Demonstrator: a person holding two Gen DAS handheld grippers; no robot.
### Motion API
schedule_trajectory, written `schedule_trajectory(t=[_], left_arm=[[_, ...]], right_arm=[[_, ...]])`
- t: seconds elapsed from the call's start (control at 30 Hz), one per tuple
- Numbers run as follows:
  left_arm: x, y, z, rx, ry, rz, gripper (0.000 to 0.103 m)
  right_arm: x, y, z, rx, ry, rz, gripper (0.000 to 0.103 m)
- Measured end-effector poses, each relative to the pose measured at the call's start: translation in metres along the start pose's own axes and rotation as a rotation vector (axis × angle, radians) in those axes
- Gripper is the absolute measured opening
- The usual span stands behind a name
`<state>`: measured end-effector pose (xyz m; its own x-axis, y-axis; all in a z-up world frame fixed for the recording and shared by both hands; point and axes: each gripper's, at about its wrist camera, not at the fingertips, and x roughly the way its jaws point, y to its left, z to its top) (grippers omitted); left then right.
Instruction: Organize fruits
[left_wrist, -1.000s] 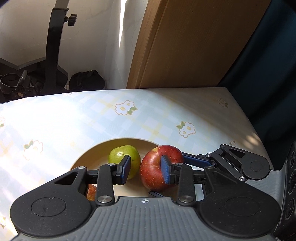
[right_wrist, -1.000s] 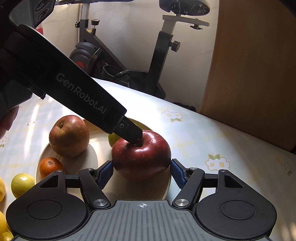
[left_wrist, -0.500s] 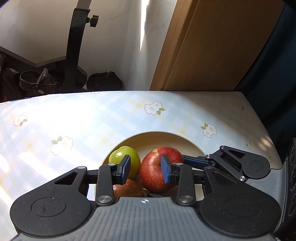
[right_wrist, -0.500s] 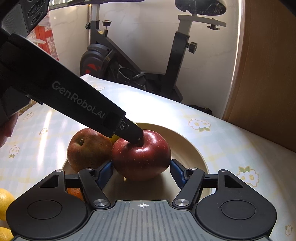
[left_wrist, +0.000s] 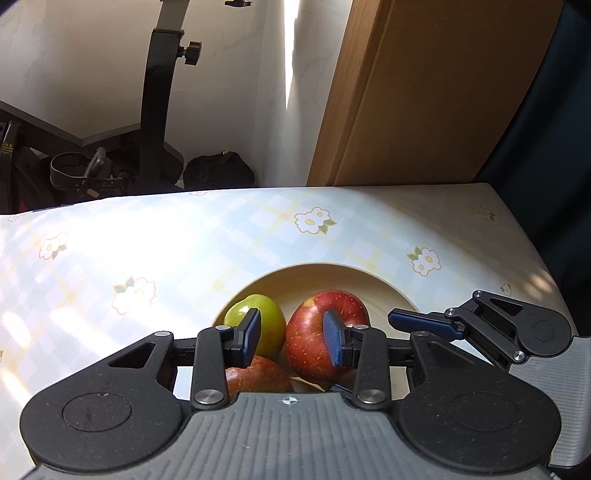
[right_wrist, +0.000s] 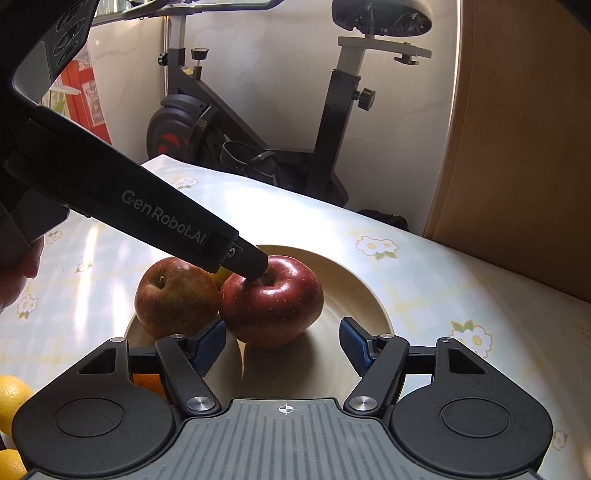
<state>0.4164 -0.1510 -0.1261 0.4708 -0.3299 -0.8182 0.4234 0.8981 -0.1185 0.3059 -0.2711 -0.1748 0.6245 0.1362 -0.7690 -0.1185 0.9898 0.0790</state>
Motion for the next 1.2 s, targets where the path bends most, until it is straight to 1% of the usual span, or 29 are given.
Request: schedule_trajectory(t=[0.17,0.37,0.6,0.7,0.97,1.07,1.2], left_arm=[[-0.018,0.004,-0.006,-0.003,-0.024,-0.004,0.04],[-0.052,0.013,-0.019,-0.01,-0.071,-0.002,0.04],[-0.094,0.036,-0.047,-0.027,-0.111,0.017,0.04],[-0.111,0.051,-0.064,-0.044,-0.122,0.035,0.04],[-0.149,0.088,-0.102,-0.087,-0.166,0.13,0.04],[-0.156,0.092,-0.114,-0.1,-0.173,0.142,0.04],[-0.161,0.087,-0.126,-0.076,-0.192,0.151,0.04]], right_arm=[[-0.021,0.004,-0.005,0.025,-0.013,-0.006,0.061],[-0.044,0.007,-0.011,0.079,-0.043,-0.013,0.059],[-0.068,0.014,-0.027,0.145,-0.071,-0.008,0.059],[-0.076,0.021,-0.035,0.16,-0.078,-0.009,0.058],[-0.086,0.039,-0.057,0.221,-0.083,0.011,0.057],[-0.089,0.05,-0.065,0.218,-0.08,0.011,0.057],[-0.093,0.061,-0.076,0.226,-0.072,0.01,0.055]])
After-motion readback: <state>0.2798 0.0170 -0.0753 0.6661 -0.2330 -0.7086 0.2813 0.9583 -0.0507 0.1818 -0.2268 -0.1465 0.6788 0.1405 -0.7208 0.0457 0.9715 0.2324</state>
